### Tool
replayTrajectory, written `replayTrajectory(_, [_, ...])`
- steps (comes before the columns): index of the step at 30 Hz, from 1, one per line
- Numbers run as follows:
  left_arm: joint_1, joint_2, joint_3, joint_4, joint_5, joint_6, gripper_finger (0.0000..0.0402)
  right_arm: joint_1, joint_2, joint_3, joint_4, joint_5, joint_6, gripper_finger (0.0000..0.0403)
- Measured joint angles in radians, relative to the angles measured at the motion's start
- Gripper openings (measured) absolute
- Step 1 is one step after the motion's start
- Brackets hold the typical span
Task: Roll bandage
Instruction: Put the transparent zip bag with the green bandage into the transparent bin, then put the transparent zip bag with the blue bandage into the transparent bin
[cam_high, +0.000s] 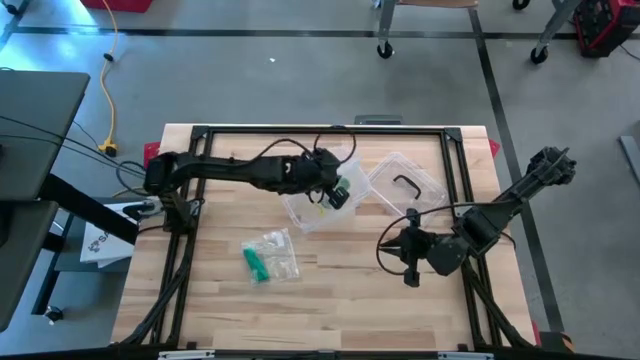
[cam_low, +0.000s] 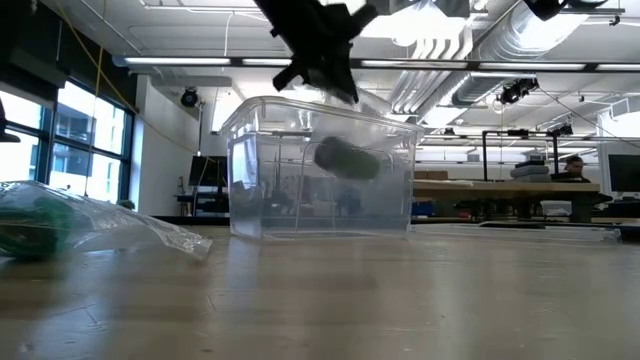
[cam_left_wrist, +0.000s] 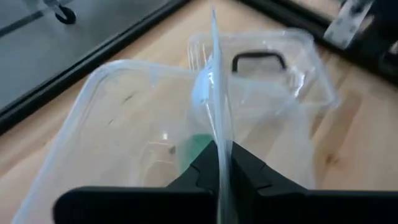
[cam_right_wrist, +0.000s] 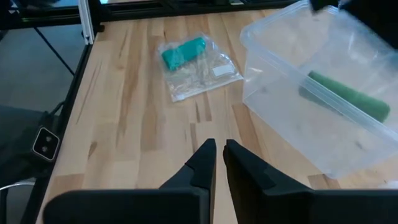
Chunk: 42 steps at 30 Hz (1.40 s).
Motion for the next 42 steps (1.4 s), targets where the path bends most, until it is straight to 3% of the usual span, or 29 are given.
replayTrajectory(4, [0.003,0.037,0.0,0.01,0.032,0.073,0.0049,0.0,0.0,0.0,0.0,-0.001,0.004,0.0028])
replayTrajectory(11, [0.029,0.022,0.0,-0.018,0.116,0.176,0.0164,0.0,0.0,0.0,0.011,-0.001,0.005,0.0028])
replayTrajectory(14, [0.028,0.001,0.017,-0.036,0.169,0.217,0.0193,0.0,0.0,0.0,0.018,-0.001,0.005,0.0028])
replayTrajectory(18, [-0.029,-0.016,0.037,-0.04,0.34,0.368,0.0199,0.0,0.0,-0.001,0.019,-0.002,0.002,0.0028])
replayTrajectory(26, [-0.202,-0.061,0.037,-0.188,0.229,0.419,0.02,0.0,0.0,-0.001,0.024,0.0,-0.003,0.0028])
replayTrajectory(31, [-0.343,-0.068,0.031,-0.435,0.193,0.253,0.02,0.0,0.005,-0.003,0.031,0.002,-0.003,0.0028])
replayTrajectory(34, [-0.42,-0.07,-0.037,-0.477,0.163,0.083,0.02,0.0,0.008,-0.03,0.072,0.022,-0.024,0.0028])
replayTrajectory(38, [-0.493,-0.068,-0.183,-0.396,0.18,-0.032,0.02,-0.001,0.009,-0.048,0.094,0.035,-0.044,0.0028])
replayTrajectory(42, [-0.547,-0.067,-0.349,-0.159,0.262,0.095,0.02,-0.001,0.009,-0.048,0.105,0.035,-0.048,0.0028])
